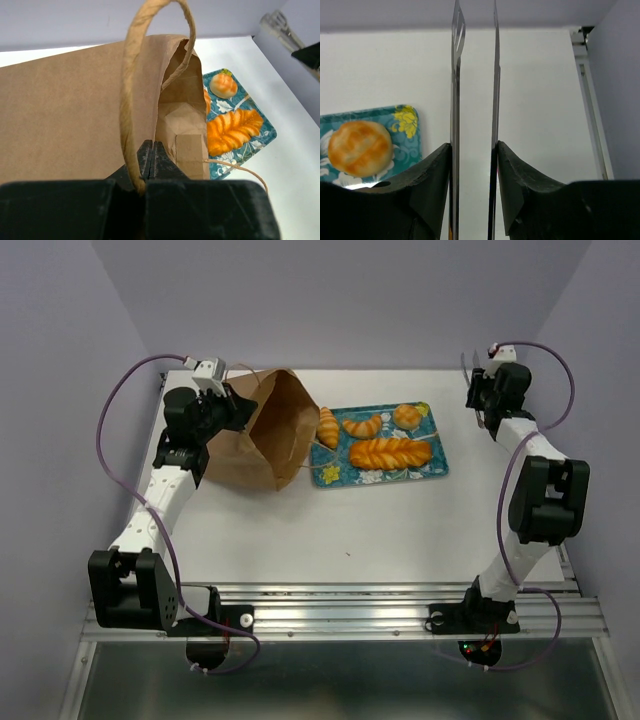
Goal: Take the fake bread out of the paper bag
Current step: Place the clamp at the center of the board.
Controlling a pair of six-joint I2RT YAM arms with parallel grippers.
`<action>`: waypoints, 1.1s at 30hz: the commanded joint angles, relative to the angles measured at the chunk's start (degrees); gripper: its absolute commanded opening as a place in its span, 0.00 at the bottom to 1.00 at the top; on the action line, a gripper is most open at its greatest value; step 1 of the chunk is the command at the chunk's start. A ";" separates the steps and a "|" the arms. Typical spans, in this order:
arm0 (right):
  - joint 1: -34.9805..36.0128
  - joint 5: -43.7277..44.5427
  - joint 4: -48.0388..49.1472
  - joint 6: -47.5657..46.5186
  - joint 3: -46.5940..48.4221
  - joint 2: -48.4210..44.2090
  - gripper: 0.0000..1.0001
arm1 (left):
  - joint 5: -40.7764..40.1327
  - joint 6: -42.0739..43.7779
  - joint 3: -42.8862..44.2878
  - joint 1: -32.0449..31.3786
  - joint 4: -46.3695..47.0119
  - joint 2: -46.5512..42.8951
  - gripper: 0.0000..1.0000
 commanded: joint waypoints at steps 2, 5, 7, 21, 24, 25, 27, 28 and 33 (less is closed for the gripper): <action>-4.26 -6.31 3.19 1.44 -1.50 2.18 0.47 | -2.05 -2.33 3.20 -0.32 1.32 -1.73 0.00; -4.79 -7.80 2.75 -0.05 -3.44 4.11 0.50 | -4.16 -2.51 3.63 -0.32 0.44 -2.08 0.00; -4.79 -7.54 2.84 0.20 -4.75 5.69 0.51 | -4.86 -2.51 3.72 -0.32 0.09 -2.34 0.00; -4.79 1.60 -0.06 3.72 -5.64 11.50 0.78 | -6.89 -7.87 6.18 -0.23 -0.01 -4.01 0.00; -4.79 1.78 -0.24 4.33 -6.43 9.84 1.00 | -6.54 -11.21 6.45 -0.15 1.66 -3.75 0.00; -4.79 1.69 -0.15 4.85 -6.69 9.22 1.00 | -5.84 -11.91 6.45 -0.14 3.06 -3.66 0.00; -4.79 1.78 -0.24 5.21 -7.13 6.94 1.00 | -5.14 -14.98 5.84 0.03 5.26 -3.75 0.00; -4.79 1.86 -0.24 5.30 -7.22 6.14 1.00 | -4.70 -16.30 5.57 0.12 7.45 -3.75 0.00; -4.79 1.60 -1.56 10.83 -7.04 1.66 1.00 | -3.29 -25.97 4.17 0.73 14.06 -2.52 0.00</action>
